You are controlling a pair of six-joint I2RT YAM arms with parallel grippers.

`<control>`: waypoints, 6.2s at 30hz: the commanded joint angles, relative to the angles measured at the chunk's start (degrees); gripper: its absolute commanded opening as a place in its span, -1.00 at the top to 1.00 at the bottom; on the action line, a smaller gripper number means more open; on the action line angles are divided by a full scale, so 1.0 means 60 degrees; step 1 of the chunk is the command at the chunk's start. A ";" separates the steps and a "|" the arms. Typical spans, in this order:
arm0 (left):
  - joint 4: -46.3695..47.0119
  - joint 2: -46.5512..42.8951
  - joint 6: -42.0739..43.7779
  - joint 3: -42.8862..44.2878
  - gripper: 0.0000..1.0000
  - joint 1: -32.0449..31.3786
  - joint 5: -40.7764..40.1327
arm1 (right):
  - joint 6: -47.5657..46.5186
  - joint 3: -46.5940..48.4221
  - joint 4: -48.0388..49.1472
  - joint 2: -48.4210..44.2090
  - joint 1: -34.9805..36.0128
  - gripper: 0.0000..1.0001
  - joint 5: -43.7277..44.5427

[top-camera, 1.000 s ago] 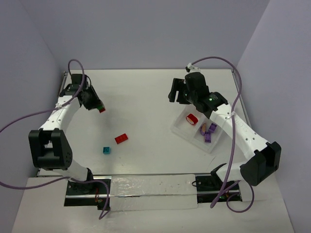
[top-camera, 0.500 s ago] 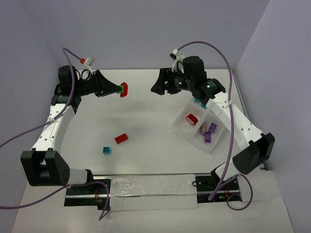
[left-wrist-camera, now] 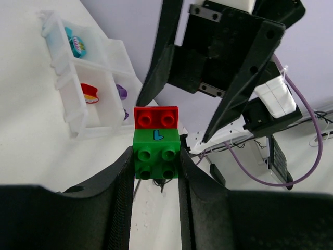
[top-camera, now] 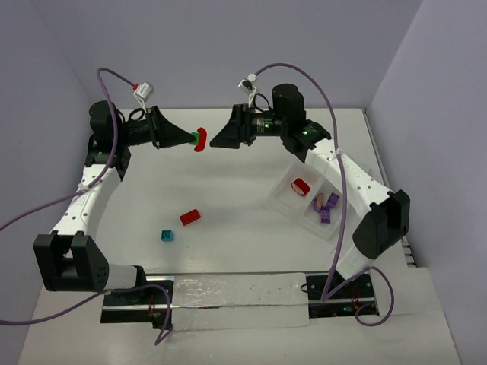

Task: Sort the legos into containers by color

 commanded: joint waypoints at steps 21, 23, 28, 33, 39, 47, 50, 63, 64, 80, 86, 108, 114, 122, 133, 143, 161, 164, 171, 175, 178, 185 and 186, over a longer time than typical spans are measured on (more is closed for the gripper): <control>0.0903 -0.0274 -0.0247 0.0189 1.00 -0.0410 0.0446 | 0.2379 0.0232 0.3907 0.0931 0.0378 -0.05 -0.1965; 0.0923 -0.0285 -0.0266 0.0200 1.00 -0.0421 0.0457 | 0.2490 0.0172 0.4097 0.0951 0.0380 -0.02 -0.1996; 0.1035 -0.0400 -0.0279 0.0218 1.00 -0.0472 0.0601 | 0.3104 -0.0050 0.4861 0.1066 0.0372 -0.09 -0.2129; 0.1073 -0.0479 -0.0241 0.0233 1.00 -0.0495 0.0692 | 0.3581 -0.0184 0.5609 0.1142 0.0384 0.04 -0.2284; 0.1123 -0.0484 -0.0255 0.0238 1.00 -0.0498 0.0739 | 0.4036 -0.0591 0.6293 0.1003 0.0384 0.64 -0.2399; 0.0883 -0.0567 -0.0055 0.0465 1.00 -0.0484 0.0711 | 0.3935 -0.1110 0.6318 0.0635 0.0369 0.83 -0.2369; 0.0143 -0.0640 0.0525 0.0605 1.00 -0.0373 0.0555 | 0.3727 -0.1448 0.6165 0.0423 0.0336 0.85 -0.2407; 0.0156 -0.0538 0.0234 0.0253 1.00 0.0320 0.0159 | 0.1708 -0.2139 0.3437 -0.0303 -0.0026 0.84 -0.2017; 0.0151 -0.0529 0.0219 0.0239 1.00 0.0354 0.0127 | 0.1522 -0.2139 0.3192 -0.0337 -0.0026 0.84 -0.1954; -0.6602 -0.0372 0.4196 0.1310 1.00 0.0612 -0.5372 | -0.1190 -0.5073 -0.3656 -0.4358 -0.2713 1.00 0.8005; -0.6244 -0.0217 0.4201 0.0964 1.00 0.0283 -0.4915 | -0.1220 -0.5306 -0.3672 -0.3713 -0.3122 0.93 0.9351; -0.7013 -0.0114 0.4491 0.1376 1.00 -0.0483 -0.6350 | -0.1412 -0.5436 -0.2603 -0.1631 -0.2989 0.65 0.8252; -0.6992 -0.0061 0.4416 0.1442 1.00 -0.0550 -0.6380 | -0.1382 -0.5406 -0.2610 -0.1276 -0.2573 0.36 0.8392; -0.6983 0.0004 0.4366 0.1573 1.00 -0.0623 -0.6285 | -0.1186 -0.5427 -0.2596 -0.1367 -0.2458 -0.16 0.8353; -0.6896 0.0206 0.4250 0.1812 1.00 -0.1052 -0.6351 | -0.1106 -0.5075 -0.3110 -0.2110 -0.2458 -0.32 0.8488; -0.6574 0.1535 0.3944 0.2770 1.00 -0.2591 -0.6670 | -0.0588 -0.3612 -0.3858 -0.3549 -0.2582 -0.45 0.9274; -0.4603 0.5115 0.2178 0.5773 1.00 -0.4842 -0.4644 | 0.0062 -0.2910 -0.3803 -0.4835 -0.2946 -0.56 0.9611; -0.5185 0.6540 0.2254 0.7757 1.00 -0.5455 -0.4711 | 0.0017 -0.2764 -0.3892 -0.5241 -0.3000 -0.56 0.9890; -0.4006 0.8537 0.1078 0.9843 1.00 -0.6179 -0.4373 | 0.0008 -0.2787 -0.3910 -0.6069 -0.3029 -0.56 1.0188; -0.3475 0.9396 0.0376 1.0604 1.00 -0.6440 -0.3986 | -0.0024 -0.2942 -0.4163 -0.6415 -0.3027 -0.56 1.0288; -0.3163 0.9379 0.0207 1.0376 1.00 -0.6412 -0.3807 | -0.0106 -0.3204 -0.4460 -0.6530 -0.3042 -0.54 1.0417; -0.5622 0.6542 0.2709 0.6897 1.00 -0.5541 -0.6384 | -0.0767 -0.2919 -0.4638 -0.5473 -0.3019 -0.51 0.8473; -0.6145 0.6004 0.3048 0.6182 1.00 -0.5416 -0.7258 | -0.0783 -0.2919 -0.4551 -0.5255 -0.2978 -0.51 0.8240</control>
